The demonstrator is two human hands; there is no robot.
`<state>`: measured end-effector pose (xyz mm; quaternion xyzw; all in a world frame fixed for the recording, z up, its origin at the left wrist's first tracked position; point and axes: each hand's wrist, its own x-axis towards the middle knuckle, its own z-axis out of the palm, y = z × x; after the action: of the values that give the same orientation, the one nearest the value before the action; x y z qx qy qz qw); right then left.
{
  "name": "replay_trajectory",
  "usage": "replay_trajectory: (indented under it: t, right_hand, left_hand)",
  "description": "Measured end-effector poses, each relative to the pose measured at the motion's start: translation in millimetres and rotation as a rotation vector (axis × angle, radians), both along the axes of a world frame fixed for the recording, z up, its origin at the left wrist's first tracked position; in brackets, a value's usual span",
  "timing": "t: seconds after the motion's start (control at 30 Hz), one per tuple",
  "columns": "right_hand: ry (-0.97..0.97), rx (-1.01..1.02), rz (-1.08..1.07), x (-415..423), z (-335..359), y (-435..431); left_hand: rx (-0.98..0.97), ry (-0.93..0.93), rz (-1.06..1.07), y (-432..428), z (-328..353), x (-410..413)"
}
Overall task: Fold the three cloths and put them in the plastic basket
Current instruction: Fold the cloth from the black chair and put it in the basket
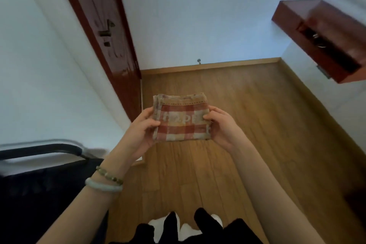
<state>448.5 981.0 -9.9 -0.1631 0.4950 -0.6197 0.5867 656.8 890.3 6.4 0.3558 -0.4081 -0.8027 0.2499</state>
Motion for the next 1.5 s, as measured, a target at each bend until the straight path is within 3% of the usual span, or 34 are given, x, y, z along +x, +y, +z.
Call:
replay_trajectory:
  t: [0.5,0.73,1.5]
  right_hand:
    - [0.018,0.064,-0.554,-210.9,14.9,234.5]
    - [-0.017,0.075,-0.826,-266.8,-2.3,316.3]
    - [-0.089,0.038,-1.386,-509.7,-9.6,346.2]
  left_hand:
    - [-0.007,-0.045,-0.507,144.1,7.9,-300.0]
    - [0.135,-0.004,-0.778,193.4,-0.2,-409.6]
    - [0.181,-0.076,-1.315,221.5,-10.7,-761.7]
